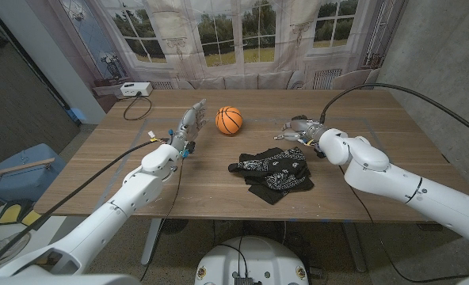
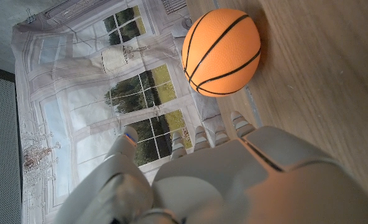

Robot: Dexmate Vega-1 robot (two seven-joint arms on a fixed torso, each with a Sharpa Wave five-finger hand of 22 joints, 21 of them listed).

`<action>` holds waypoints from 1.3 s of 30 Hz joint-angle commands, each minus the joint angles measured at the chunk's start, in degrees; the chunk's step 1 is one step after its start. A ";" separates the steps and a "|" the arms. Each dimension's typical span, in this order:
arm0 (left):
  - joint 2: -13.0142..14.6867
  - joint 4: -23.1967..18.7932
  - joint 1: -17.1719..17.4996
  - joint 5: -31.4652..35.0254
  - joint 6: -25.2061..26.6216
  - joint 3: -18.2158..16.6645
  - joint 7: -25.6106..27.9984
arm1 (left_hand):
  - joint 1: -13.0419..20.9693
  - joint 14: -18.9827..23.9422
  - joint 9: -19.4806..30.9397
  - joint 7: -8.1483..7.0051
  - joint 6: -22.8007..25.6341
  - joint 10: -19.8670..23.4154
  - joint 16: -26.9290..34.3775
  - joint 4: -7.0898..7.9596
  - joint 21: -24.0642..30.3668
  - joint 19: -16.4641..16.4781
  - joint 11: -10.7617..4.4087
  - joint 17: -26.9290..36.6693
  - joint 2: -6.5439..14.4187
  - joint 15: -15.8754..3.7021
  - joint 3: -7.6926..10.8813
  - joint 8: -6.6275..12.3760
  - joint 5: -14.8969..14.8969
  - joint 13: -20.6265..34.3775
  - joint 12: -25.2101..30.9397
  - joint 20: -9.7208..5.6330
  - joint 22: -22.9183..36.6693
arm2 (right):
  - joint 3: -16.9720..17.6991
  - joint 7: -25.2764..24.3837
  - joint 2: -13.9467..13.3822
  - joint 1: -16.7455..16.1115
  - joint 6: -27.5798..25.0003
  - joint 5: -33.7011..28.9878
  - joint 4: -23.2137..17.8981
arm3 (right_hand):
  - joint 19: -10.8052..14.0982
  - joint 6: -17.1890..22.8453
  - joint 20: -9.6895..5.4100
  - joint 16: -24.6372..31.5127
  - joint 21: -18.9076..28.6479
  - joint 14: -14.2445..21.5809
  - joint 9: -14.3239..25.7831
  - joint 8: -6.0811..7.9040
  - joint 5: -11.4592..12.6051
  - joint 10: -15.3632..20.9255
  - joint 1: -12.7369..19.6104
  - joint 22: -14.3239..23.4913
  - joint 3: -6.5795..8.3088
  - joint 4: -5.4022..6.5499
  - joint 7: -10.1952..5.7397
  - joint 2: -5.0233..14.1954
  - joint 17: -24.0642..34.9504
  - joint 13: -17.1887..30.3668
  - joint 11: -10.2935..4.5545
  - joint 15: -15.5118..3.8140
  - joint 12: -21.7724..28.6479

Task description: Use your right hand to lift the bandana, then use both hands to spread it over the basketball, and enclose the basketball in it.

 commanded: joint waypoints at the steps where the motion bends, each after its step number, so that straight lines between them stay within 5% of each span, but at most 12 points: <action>1: 0.35 -0.10 0.02 -0.15 -0.37 -0.16 -0.65 | -0.73 -0.29 0.07 -0.44 0.32 -0.47 0.17 0.06 0.11 -0.27 0.00 0.30 -0.07 -0.02 -0.08 -0.04 0.41 0.32 0.07 0.35 0.24 | -3.91 9.02 0.56 2.86 -6.01 -7.11 -1.75 | -0.02 2.09 -0.27 0.20 0.07 -0.30 0.50 0.87 0.60 -0.14 -0.62 0.14 -0.65 0.11 1.10 -0.33 0.12 0.33 0.22 0.15 0.28; 15: -0.03 1.24 -0.88 -0.67 -0.07 -0.01 -1.43 | -0.86 -0.37 0.08 -0.36 0.31 -0.64 0.15 0.07 0.16 -0.24 0.20 0.29 -0.07 -0.10 -0.10 -0.16 0.43 0.34 0.02 0.38 0.26 | -1.69 14.34 0.42 3.68 -0.99 -1.03 -1.93 | -0.17 4.33 -0.71 -0.26 0.05 -2.04 0.96 1.64 0.94 -1.68 -1.63 0.14 -1.50 0.52 1.51 -0.48 0.16 0.39 0.33 0.51 0.06; 29: -0.55 3.59 -1.57 -1.00 -1.39 -0.08 -2.82 | -0.92 -0.32 0.09 -0.49 0.24 -0.68 0.18 0.05 0.23 -0.14 -0.06 0.28 -0.02 -0.13 -0.08 -0.28 0.45 0.35 0.03 0.47 0.27 | -8.16 22.45 3.05 8.74 -5.19 -10.36 -0.40 | 0.81 7.42 -1.19 -0.03 0.47 -1.86 1.31 2.62 1.29 -1.22 -1.84 0.13 -1.97 0.52 2.54 -0.33 -0.03 0.39 0.83 0.90 0.62; 39: -0.95 5.94 -3.10 -1.38 -1.39 0.18 -4.42 | -0.96 -0.22 0.09 -0.43 0.22 -0.78 0.21 0.03 0.36 0.13 0.06 0.28 0.00 -0.17 -0.07 -0.33 0.45 0.36 0.00 0.58 0.28 | -8.79 25.41 4.50 9.46 -5.62 -13.14 0.62 | 2.56 14.16 -1.73 0.63 0.96 0.02 2.02 5.31 1.53 1.51 -2.14 0.12 -2.75 0.44 4.19 -0.47 -0.31 0.33 1.18 0.40 1.54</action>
